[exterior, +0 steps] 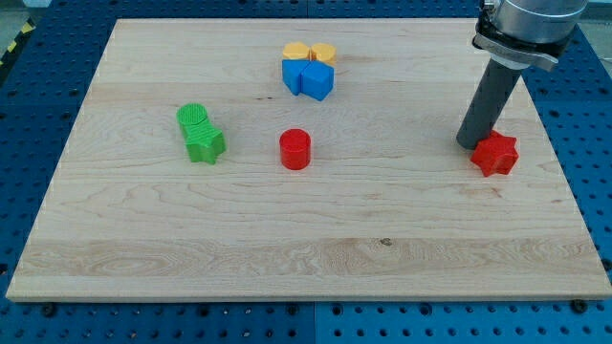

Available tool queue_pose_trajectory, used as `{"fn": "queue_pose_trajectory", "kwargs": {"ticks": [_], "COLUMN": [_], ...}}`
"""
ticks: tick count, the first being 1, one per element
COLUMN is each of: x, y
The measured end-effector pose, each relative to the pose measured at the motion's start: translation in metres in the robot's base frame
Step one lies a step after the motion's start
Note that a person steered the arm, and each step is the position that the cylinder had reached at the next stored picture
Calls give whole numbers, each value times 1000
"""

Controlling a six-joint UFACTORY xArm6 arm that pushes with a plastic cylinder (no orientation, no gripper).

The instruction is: Move the red circle parallel to the green star

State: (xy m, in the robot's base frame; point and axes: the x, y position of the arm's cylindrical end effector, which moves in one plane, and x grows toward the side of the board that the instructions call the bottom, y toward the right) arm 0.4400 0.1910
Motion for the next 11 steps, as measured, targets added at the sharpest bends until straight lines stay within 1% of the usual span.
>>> {"fn": "queue_pose_trajectory", "kwargs": {"ticks": [1,3,4,5,7,8,9,10,11], "x": [0,3,30,38,61,61,46,35,22], "y": [-45,-56,-79,-105,-189,-234,-251,-239,-213]}}
